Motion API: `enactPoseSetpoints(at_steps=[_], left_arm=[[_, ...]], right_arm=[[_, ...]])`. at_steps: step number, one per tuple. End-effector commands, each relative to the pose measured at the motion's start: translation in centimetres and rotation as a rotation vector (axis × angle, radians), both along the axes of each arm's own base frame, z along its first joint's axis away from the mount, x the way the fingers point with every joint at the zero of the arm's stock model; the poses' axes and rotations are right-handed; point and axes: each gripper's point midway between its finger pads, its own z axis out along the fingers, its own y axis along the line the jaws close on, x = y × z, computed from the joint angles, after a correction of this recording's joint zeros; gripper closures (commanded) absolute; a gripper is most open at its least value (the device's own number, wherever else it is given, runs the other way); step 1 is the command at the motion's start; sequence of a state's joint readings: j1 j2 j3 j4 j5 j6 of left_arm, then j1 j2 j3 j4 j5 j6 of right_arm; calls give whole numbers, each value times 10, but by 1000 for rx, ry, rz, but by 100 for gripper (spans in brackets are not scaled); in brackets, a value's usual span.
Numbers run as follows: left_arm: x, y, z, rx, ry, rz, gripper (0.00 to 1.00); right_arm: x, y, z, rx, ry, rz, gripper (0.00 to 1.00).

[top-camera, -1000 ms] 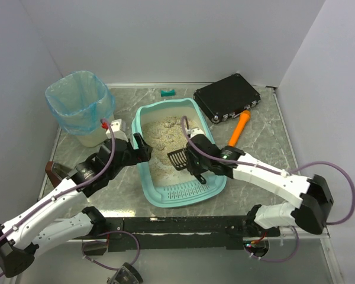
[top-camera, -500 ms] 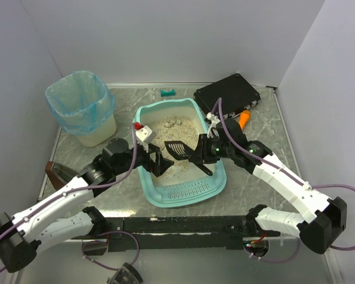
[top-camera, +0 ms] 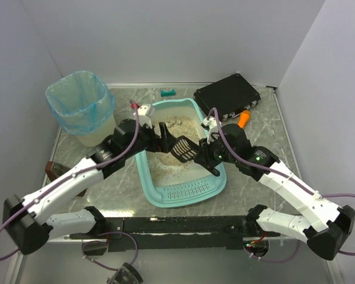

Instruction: Clean the litter box

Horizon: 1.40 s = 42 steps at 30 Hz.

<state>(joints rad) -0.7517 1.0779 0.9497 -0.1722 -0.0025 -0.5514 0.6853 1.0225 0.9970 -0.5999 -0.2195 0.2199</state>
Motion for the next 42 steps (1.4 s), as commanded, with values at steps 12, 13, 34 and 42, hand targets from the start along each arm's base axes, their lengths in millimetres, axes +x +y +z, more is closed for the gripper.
enactPoseSetpoints(at_steps=[12, 13, 34, 42], left_arm=[[3, -15, -40, -143, 334, 39, 45], [3, -14, -39, -151, 334, 37, 52], [23, 17, -38, -394, 425, 178, 99], [32, 31, -2, -502, 347, 198, 99]], right_arm=[[14, 7, 55, -13, -326, 30, 100], [15, 7, 52, -18, -317, 23, 100], [28, -39, 60, 162, -121, -507, 0], [-2, -47, 52, 539, 75, -630, 0]])
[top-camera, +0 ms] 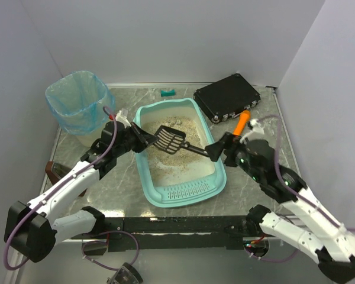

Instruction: Clean the litter box

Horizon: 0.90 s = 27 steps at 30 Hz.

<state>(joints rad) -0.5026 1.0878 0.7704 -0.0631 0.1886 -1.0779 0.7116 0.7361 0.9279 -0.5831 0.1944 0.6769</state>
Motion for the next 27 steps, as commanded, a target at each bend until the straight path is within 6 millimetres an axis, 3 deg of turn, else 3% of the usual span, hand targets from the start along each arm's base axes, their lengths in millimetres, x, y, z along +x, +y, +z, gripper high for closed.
enactPoseSetpoints(at_steps=[1, 2, 3, 7, 11, 20, 27], left_arm=[[5, -4, 47, -124, -108, 0, 99], [5, -4, 50, -130, -110, 3, 99], [5, -3, 51, -131, -111, 6, 99], [5, -3, 58, -149, -120, 14, 99], [4, -7, 64, -177, -131, -7, 99], [1, -5, 65, -177, -135, -8, 99], [2, -5, 59, -174, -122, 0, 99]], right_arm=[[-11, 10, 2, 311, 50, -50, 0], [-14, 11, -1, 350, 44, -40, 0], [-13, 17, 13, 425, 14, -27, 0], [-12, 24, 28, 502, -31, 8, 1], [-7, 39, 27, 529, -3, 40, 2], [2, 64, 34, 594, 4, 110, 19], [7, 67, 33, 634, 7, 95, 50]])
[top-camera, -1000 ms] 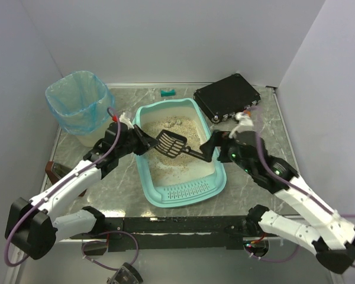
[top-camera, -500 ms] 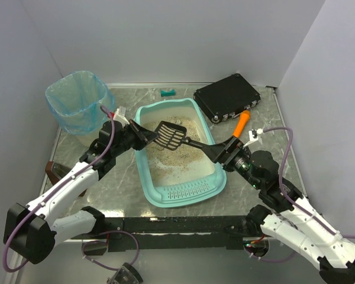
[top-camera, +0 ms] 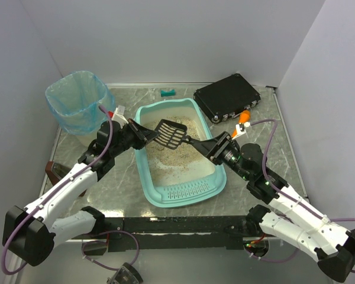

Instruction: Clean the litter box

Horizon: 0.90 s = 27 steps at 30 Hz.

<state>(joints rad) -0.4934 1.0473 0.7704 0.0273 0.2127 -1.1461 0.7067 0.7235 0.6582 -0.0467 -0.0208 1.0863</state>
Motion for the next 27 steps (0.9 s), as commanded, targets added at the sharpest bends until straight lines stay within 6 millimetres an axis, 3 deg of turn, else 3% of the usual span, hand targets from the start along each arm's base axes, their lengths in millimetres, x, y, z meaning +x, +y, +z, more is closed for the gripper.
enactPoseSetpoints(at_steps=[1, 2, 4, 20, 27], left_arm=[[0, -3, 20, -54, -49, -12, 99], [1, -4, 19, -51, -46, -13, 99], [1, -5, 17, -48, -43, -20, 99], [0, -1, 13, -45, -32, 0, 99], [1, -2, 11, -39, -25, -4, 99]], right_arm=[[4, 2, 18, 82, -41, -11, 51], [4, 1, 17, 80, -39, -14, 58], [4, 0, 17, 76, -40, -19, 60], [12, -15, 14, 65, -38, -109, 51], [10, -10, 14, 72, -49, -84, 70]])
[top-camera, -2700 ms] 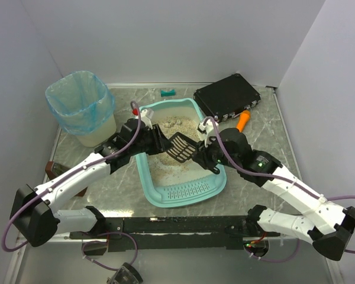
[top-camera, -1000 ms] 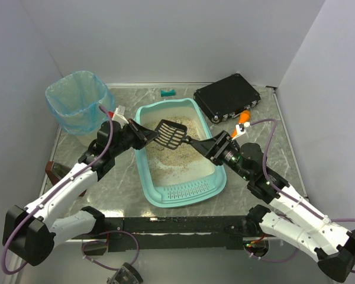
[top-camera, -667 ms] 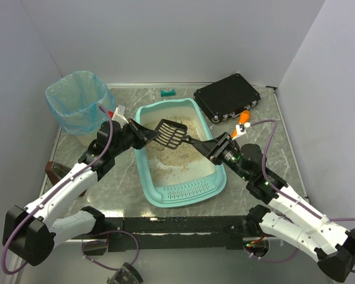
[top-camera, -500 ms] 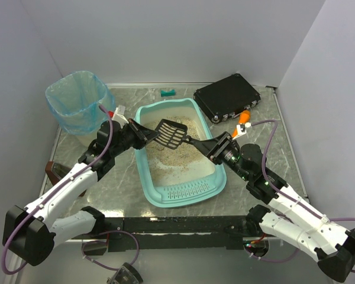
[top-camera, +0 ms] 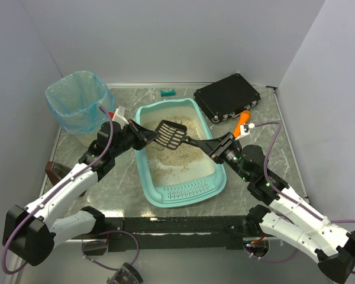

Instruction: Clean the litter box

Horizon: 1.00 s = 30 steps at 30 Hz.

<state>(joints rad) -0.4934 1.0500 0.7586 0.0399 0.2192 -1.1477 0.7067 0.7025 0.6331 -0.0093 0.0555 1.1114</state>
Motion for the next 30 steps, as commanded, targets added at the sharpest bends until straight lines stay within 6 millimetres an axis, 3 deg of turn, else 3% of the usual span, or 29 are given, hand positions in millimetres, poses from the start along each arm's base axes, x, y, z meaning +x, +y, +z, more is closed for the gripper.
enactPoseSetpoints(at_steps=[1, 3, 5, 6, 7, 15, 17, 21, 30], left_arm=[[2, -1, 13, -35, -27, 2, 99], [2, 0, 10, -16, -16, 2, 96], [4, 3, 11, 28, -35, 8, 38], [4, 3, 12, 44, -47, 1, 17], [3, 8, 11, 84, -31, 18, 1], [-2, 50, 11, 338, -74, 118, 1], [2, 78, 5, 427, -59, 238, 1], [5, 107, -16, 542, 39, 364, 3], [25, 74, -54, 532, 77, 249, 3]], right_arm=[[1, -1, 11, 28, -44, -5, 79], [2, -3, 12, 18, -52, -13, 94], [4, -6, 10, -15, -58, -29, 100], [4, -8, 14, -23, -70, -37, 100], [7, -15, 4, -77, -57, -65, 100], [14, -48, -20, -293, 15, -198, 100], [18, -53, -37, -372, 65, -219, 100], [25, -56, -59, -446, 168, -260, 100], [41, -28, -103, -569, 323, -316, 100]])
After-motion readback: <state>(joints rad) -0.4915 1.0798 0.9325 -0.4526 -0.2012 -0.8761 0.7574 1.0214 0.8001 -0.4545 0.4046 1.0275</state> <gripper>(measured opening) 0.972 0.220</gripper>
